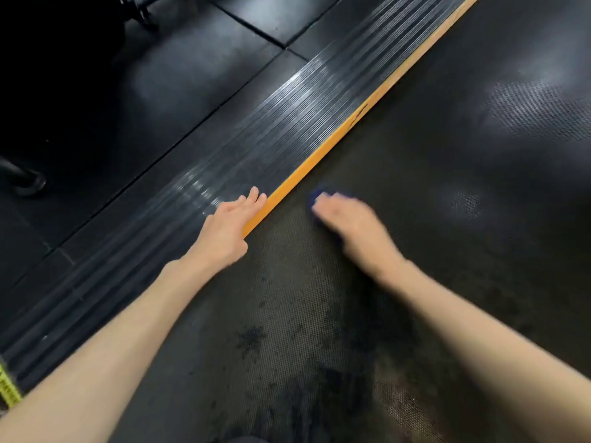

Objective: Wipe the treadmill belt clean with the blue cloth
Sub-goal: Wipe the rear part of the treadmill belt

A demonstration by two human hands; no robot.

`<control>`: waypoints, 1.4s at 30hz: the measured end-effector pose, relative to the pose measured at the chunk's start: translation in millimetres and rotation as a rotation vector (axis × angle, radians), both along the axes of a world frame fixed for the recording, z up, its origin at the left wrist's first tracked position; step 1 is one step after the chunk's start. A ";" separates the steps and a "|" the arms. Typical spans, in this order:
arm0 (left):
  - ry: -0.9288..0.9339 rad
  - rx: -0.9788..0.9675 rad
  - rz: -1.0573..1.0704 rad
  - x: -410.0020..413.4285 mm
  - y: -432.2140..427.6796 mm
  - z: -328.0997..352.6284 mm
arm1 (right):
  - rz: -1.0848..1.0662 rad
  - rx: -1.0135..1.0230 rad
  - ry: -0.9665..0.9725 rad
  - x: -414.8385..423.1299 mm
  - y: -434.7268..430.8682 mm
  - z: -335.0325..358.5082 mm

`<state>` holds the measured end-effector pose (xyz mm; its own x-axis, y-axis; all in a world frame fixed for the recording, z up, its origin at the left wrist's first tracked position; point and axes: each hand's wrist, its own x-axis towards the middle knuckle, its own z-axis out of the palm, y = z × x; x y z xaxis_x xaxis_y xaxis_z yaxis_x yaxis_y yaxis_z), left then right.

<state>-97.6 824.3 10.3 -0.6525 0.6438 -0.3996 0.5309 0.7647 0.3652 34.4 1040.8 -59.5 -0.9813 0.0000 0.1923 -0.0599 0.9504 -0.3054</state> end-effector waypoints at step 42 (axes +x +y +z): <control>0.001 -0.083 -0.080 -7.9 11.7 -6.0 | -0.520 -0.115 -0.076 -7.6 96.5 1.6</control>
